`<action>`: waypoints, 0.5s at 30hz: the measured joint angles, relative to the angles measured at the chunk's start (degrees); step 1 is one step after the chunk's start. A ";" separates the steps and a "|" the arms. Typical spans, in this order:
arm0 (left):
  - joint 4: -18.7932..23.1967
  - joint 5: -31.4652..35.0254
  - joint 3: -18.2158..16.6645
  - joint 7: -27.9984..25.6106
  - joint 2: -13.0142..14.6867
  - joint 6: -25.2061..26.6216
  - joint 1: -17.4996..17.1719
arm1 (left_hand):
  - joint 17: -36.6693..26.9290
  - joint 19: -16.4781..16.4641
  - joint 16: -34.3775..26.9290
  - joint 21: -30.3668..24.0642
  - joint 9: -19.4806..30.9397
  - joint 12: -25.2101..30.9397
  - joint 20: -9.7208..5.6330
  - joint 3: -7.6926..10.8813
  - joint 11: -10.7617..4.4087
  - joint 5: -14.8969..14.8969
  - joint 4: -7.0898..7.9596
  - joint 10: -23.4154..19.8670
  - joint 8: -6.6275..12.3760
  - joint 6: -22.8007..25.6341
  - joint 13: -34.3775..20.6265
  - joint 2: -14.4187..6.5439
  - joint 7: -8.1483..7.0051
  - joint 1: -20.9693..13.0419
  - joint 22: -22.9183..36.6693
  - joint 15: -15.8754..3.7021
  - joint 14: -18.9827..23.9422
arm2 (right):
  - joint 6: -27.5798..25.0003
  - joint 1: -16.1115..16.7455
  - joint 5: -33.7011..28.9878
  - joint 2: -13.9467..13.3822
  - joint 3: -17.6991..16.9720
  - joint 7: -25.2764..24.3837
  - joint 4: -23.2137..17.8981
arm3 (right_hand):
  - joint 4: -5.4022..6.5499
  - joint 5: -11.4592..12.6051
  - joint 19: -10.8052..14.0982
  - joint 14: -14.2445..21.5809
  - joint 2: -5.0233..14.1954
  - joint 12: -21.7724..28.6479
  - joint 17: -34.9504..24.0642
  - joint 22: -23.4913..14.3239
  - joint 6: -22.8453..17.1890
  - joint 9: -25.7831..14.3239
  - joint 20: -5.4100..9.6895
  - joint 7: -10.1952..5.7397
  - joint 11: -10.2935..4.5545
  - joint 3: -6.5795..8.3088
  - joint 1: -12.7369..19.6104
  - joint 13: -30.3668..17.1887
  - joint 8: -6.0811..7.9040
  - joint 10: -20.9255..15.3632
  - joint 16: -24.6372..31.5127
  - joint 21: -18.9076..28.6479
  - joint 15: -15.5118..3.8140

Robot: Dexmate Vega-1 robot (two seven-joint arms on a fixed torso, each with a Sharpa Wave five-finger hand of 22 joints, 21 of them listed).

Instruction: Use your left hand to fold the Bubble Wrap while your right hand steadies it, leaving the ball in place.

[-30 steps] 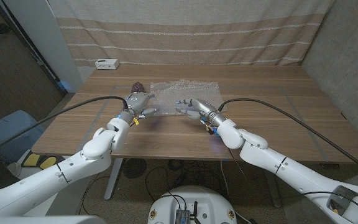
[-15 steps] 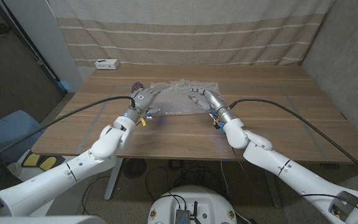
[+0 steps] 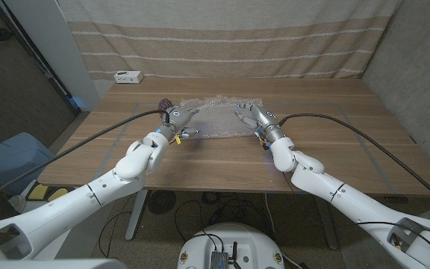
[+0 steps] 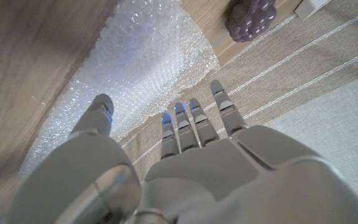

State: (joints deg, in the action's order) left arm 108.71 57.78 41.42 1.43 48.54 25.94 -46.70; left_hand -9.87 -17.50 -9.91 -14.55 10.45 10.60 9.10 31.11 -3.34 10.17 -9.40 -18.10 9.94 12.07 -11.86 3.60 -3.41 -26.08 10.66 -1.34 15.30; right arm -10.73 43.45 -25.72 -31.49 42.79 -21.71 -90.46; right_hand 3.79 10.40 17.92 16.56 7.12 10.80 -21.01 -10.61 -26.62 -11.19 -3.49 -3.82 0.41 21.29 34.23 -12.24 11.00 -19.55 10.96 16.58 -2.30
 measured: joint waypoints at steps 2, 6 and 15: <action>-0.26 0.00 0.21 0.72 -0.16 -0.37 0.43 | 0.00 0.02 0.00 0.15 -0.07 0.00 0.02 -0.24 -0.24 0.00 0.24 0.24 0.00 0.00 0.00 0.00 0.00 0.00 0.00 0.00 0.00 | -0.74 -0.66 -0.51 0.15 0.56 0.31 0.65 | 0.00 0.00 -0.56 -0.75 0.54 0.00 0.24 0.22 0.14 0.00 0.41 -0.52 -0.28 0.00 -0.54 0.10 0.00 0.28 0.00 -0.32 0.02; -0.76 0.00 0.63 1.77 -0.46 -0.94 1.27 | 0.00 0.31 0.00 0.37 -0.06 0.00 0.31 -0.69 -0.10 0.00 0.27 0.47 0.00 -0.63 0.00 0.02 -0.01 0.02 0.00 0.00 0.00 | -2.66 -1.84 -1.64 0.49 1.64 1.48 1.95 | 0.67 0.00 -2.23 -3.65 1.47 -0.06 1.10 0.23 1.10 0.27 0.85 -1.48 -1.25 -0.67 -2.47 0.48 -0.14 1.56 -0.61 -1.51 0.04; -1.29 0.37 1.12 4.39 -0.64 -2.36 2.27 | -0.15 1.02 0.00 0.80 -0.06 0.00 0.41 -1.09 -0.07 0.00 0.67 1.26 0.00 -1.24 0.12 0.40 -0.18 0.41 0.00 0.01 -1.05 | -7.16 -6.10 -3.15 2.07 5.58 5.05 6.48 | 1.88 0.00 -5.66 -9.33 1.86 -0.46 3.50 0.49 5.50 0.28 2.05 -3.15 -1.93 -1.15 -5.65 1.06 -0.86 6.15 -1.00 -3.51 0.25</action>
State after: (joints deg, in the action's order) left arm 107.42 58.15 42.55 5.82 47.89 23.58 -44.43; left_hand -10.02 -16.47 -9.91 -13.75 10.39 10.60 9.51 30.02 -3.41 10.17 -8.73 -16.83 9.94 10.83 -11.74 4.00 -3.59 -25.67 10.66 -1.34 14.25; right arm -17.89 37.35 -28.87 -29.42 48.38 -16.66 -83.98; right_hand 5.67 10.40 12.26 7.24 8.99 10.34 -17.51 -10.11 -21.12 -10.91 -1.44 -6.97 -1.53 20.14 28.58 -11.17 10.14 -13.39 9.96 13.07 -2.05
